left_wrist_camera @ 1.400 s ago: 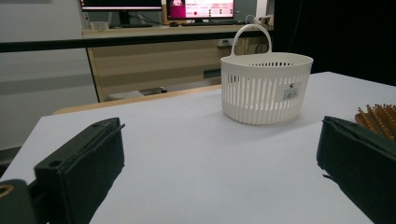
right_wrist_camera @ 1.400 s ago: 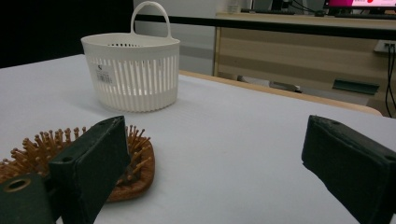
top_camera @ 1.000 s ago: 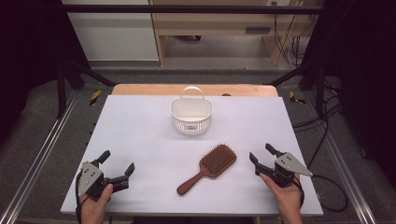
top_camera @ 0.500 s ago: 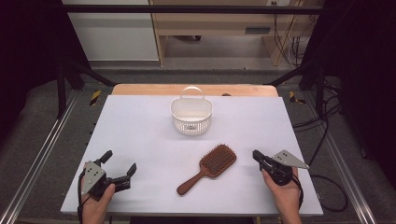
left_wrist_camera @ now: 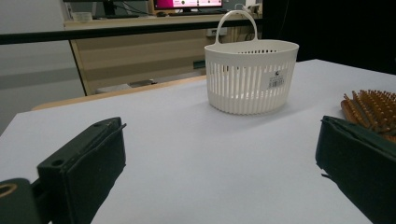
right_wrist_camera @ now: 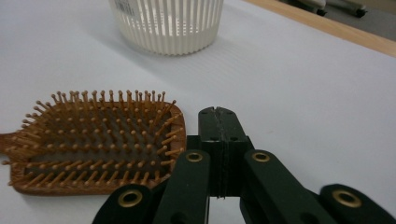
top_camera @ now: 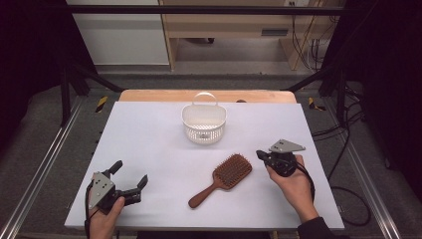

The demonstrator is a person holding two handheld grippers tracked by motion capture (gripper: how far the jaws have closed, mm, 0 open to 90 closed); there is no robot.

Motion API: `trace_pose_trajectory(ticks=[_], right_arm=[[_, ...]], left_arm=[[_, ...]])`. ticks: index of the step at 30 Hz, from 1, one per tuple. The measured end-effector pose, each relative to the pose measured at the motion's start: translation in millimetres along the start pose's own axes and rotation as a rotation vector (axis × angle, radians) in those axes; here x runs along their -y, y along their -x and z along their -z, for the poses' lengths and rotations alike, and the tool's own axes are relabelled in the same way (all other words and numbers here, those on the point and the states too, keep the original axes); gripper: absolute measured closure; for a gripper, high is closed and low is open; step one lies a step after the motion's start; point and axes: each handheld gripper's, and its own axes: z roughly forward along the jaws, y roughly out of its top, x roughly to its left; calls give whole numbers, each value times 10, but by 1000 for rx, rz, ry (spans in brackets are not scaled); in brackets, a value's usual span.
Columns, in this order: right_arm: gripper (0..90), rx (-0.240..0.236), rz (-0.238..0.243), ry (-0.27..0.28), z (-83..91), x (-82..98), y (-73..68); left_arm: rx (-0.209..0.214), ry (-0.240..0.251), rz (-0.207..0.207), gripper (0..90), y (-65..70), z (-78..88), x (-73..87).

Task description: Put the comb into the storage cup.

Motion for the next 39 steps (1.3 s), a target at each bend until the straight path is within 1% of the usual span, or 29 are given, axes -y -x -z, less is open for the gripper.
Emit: trace_pose_trajectory(ticks=[2, 3, 5, 7, 9, 10, 14, 16, 18, 20, 23, 25, 28, 32, 34, 35, 38, 39], right_arm=[[900, -4, 13, -35, -77, -35, 24], [900, -5, 17, -44, -112, -46, 40], [900, -22, 7, -61, -183, -54, 73], [900, -33, 11, -93, -265, -46, 83], [900, -52, 7, -112, -342, -30, 69], [900, -58, 16, -121, -376, -26, 63], [900, -64, 22, -153, -492, -17, 42], [900, -80, 27, -161, -526, -6, 19], [900, -88, 36, -172, -535, 1, -5], [900, -86, 32, -172, -532, 7, -11], [900, -88, 18, -172, -506, 20, -22], [900, -85, 9, -181, -485, 41, -33], [900, -85, -16, -178, -435, 81, -63], [900, -83, -39, -169, -380, 132, -157], [900, -82, -42, -170, -367, 153, -213], [900, -71, -35, -178, -363, 162, -248], [900, -67, -43, -175, -367, 180, -340], [900, -67, -43, -175, -367, 180, -340]], left_arm=[[1, 2, 1, 15, 2, -2, -8], [2, 1, 2, 15, 5, -6, -7], [5, -5, -4, 15, 12, -10, -4], [5, -5, -6, 16, 17, -7, -6], [5, -3, -2, 16, 16, -4, -6], [4, -5, -2, 16, 14, -5, -4], [6, -9, -6, 18, 13, -7, -2], [8, -12, -10, 19, 13, -10, 3], [8, -14, -12, 19, 11, -10, 5], [5, -13, -5, 21, 2, -12, 0], [7, -17, -12, 22, 11, -15, 0], [7, -17, -15, 23, 19, -14, -3], [7, -18, -12, 23, 19, -19, -2], [5, -21, -14, 24, 13, -14, 0], [3, -25, -14, 25, 6, -14, 6], [3, -24, -11, 24, 3, -14, 7], [1, -22, -5, 25, -7, -12, 4], [1, -22, -5, 25, -7, -12, 4]])
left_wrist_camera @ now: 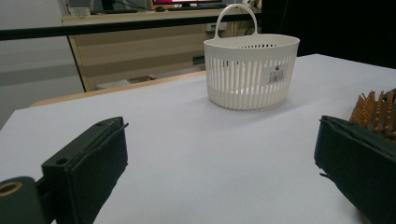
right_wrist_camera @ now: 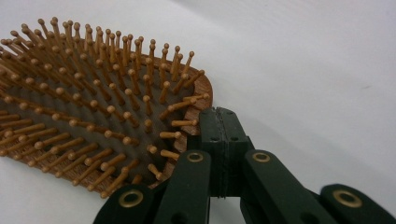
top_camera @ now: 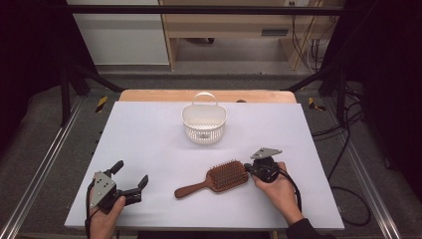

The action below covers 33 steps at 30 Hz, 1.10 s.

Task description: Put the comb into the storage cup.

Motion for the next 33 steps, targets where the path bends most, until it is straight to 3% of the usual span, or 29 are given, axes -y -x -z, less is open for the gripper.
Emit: trace_pose_trajectory(ticks=[10, 21, 27, 33], right_arm=[[900, -21, 23, 5, -117, -120, -364], [900, -88, 71, 18, -270, -247, -831], [900, -91, 73, 25, -339, -311, -953], [900, -95, 73, 27, -406, -372, -987]], left_arm=[[-2, -2, -6, 25, -2, 11, -3], [-18, 3, 8, 26, -46, 40, -4], [-20, 9, 16, 26, -61, 52, -6], [-19, 5, 17, 26, -68, 45, -2]])
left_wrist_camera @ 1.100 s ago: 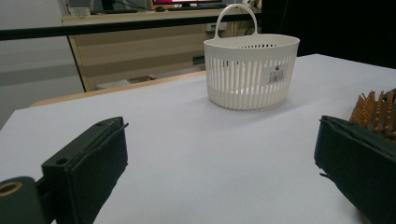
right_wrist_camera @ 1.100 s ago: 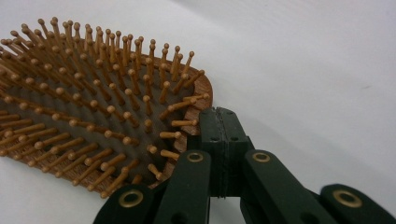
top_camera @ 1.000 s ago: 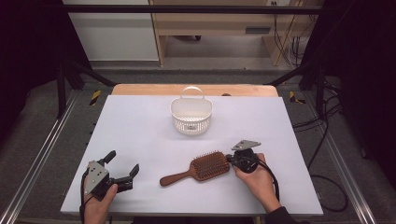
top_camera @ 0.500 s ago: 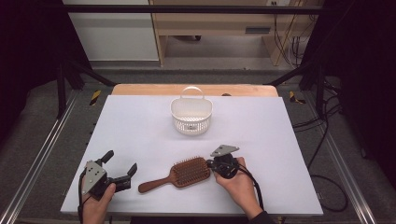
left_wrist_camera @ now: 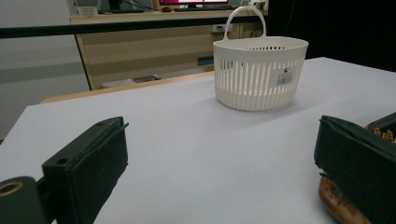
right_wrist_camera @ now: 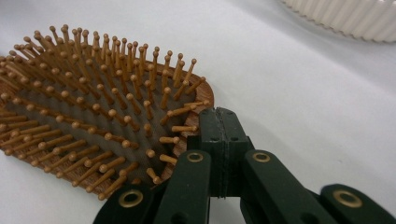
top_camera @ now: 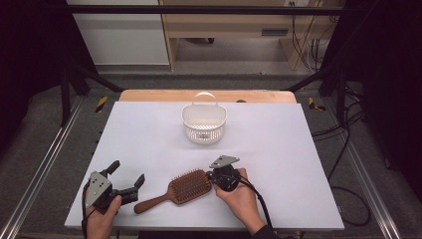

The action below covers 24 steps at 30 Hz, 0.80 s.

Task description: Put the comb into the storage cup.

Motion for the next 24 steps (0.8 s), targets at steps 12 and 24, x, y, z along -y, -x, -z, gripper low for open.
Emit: trace_pose_trajectory(ticks=[12, 24], right_arm=[[900, 20, 1, 48, 25, 39, 40], [745, 154, -73, 294, 663, 402, 507]], left_arm=[[7, -6, -16, 26, 21, -2, 1], [-1, -36, -51, 27, 21, -12, 15]])
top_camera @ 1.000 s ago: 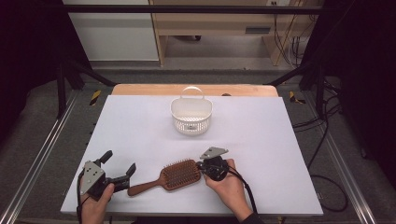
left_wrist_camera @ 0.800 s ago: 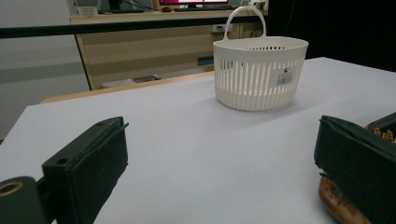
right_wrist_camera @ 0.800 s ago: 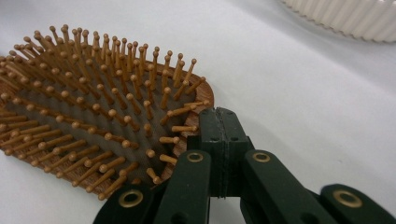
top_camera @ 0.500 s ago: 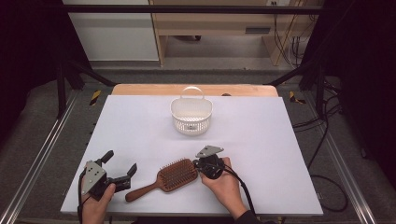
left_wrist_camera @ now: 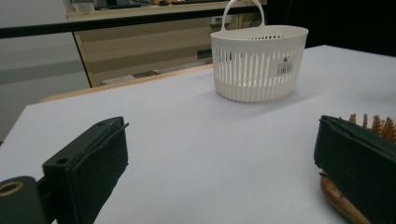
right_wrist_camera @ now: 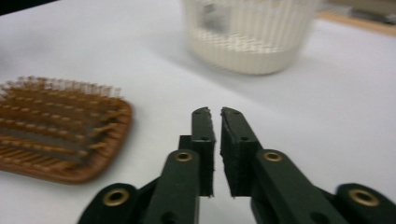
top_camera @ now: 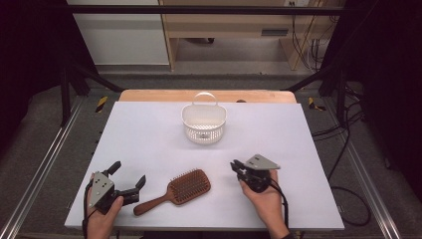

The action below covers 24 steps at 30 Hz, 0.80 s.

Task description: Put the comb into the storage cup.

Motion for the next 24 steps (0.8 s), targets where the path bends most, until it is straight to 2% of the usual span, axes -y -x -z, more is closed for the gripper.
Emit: trace_pose_trajectory(ticks=[2, 5, 7, 10, 11, 12, 14, 19, 21, 24], right_arm=[[640, 39, -8, 30, 141, 70, 153], [413, 76, -42, 70, 306, 153, 361], [287, 106, -54, 88, 376, 197, 465], [151, 151, -80, 151, 464, 252, 578], [151, 151, -80, 151, 464, 252, 578], [106, 181, -104, 180, 507, 263, 620], [86, 185, -98, 200, 530, 281, 642], [84, 172, -89, 213, 551, 314, 647], [85, 169, -106, 221, 560, 322, 653], [102, 185, -88, 236, 576, 308, 651]], left_arm=[[2, -9, 1, 26, -12, 4, 8], [15, -12, 1, 25, 2, 2, -3], [22, -21, -8, 26, 22, 5, -23], [32, -43, -22, 29, 60, 1, -72], [32, -43, -22, 31, 60, 1, -72], [52, -55, -17, 31, 89, -12, -114], [57, -71, -33, 32, 134, -20, -162], [99, -101, -59, 33, 227, -14, -269], [114, -123, -73, 34, 239, -23, -301], [136, -167, -70, 35, 253, -31, -323]])
